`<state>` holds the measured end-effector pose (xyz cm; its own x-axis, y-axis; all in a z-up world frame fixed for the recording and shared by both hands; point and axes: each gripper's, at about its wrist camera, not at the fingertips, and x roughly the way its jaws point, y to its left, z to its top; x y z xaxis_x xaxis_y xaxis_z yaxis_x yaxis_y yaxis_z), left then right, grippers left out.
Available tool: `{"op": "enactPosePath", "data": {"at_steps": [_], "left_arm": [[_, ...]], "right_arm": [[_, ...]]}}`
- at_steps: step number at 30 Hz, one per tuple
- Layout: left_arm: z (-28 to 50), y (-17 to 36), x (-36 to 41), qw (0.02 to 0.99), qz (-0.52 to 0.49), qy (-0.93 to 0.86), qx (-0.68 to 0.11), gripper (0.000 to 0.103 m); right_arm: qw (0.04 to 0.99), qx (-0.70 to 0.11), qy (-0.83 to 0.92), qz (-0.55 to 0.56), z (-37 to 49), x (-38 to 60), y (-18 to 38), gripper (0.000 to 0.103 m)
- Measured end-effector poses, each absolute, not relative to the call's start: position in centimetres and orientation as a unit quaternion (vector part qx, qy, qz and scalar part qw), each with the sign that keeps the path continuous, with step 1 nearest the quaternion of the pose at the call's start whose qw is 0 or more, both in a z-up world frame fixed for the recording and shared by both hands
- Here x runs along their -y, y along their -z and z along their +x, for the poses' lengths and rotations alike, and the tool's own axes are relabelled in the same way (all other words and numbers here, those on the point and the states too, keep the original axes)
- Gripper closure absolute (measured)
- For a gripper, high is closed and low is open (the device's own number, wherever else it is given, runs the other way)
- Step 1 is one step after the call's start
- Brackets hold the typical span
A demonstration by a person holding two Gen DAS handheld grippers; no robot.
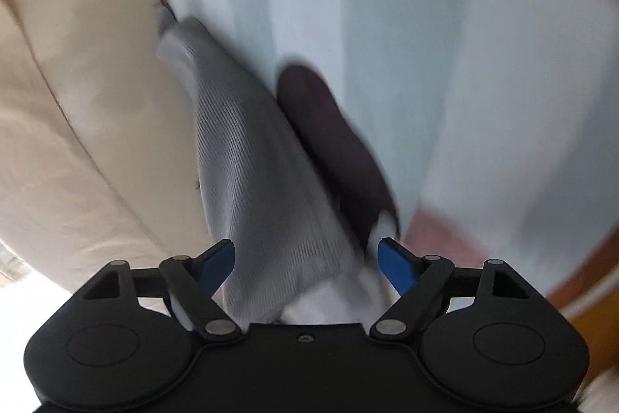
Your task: Fold clothes
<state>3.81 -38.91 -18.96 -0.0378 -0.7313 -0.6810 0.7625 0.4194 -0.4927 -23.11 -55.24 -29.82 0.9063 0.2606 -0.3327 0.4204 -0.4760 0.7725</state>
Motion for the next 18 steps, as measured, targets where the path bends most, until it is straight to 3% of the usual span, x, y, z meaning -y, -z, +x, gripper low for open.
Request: {"op": "enactPosePath", "data": {"at_steps": [6, 9, 10, 11, 13, 18], "left_arm": [[4.4, 18.5, 38.0, 0.687, -0.013, 0.541, -0.485, 0.100], [4.4, 18.5, 37.9, 0.684, -0.025, 0.545, -0.485, 0.100], [4.3, 18.3, 37.8, 0.683, -0.029, 0.548, -0.482, 0.100], [4.2, 18.2, 37.8, 0.683, -0.030, 0.551, -0.478, 0.100], [3.8, 17.7, 37.6, 0.685, -0.031, 0.564, -0.460, 0.100], [1.8, 16.0, 36.9, 0.690, -0.008, 0.591, -0.418, 0.098]], "right_arm": [[0.490, -0.200, 0.083, 0.845, -21.4, 53.9, 30.0, 0.019], [0.478, -0.156, 0.053, 0.862, -20.3, 53.8, 30.4, 0.030], [0.472, -0.152, 0.034, 0.868, -19.7, 53.8, 30.5, 0.038], [0.471, -0.149, 0.022, 0.869, -19.2, 53.8, 30.6, 0.062], [0.498, -0.144, 0.017, 0.855, -18.9, 54.2, 29.8, 0.091], [0.660, -0.097, 0.062, 0.742, -21.9, 57.1, 23.2, 0.092]]}}
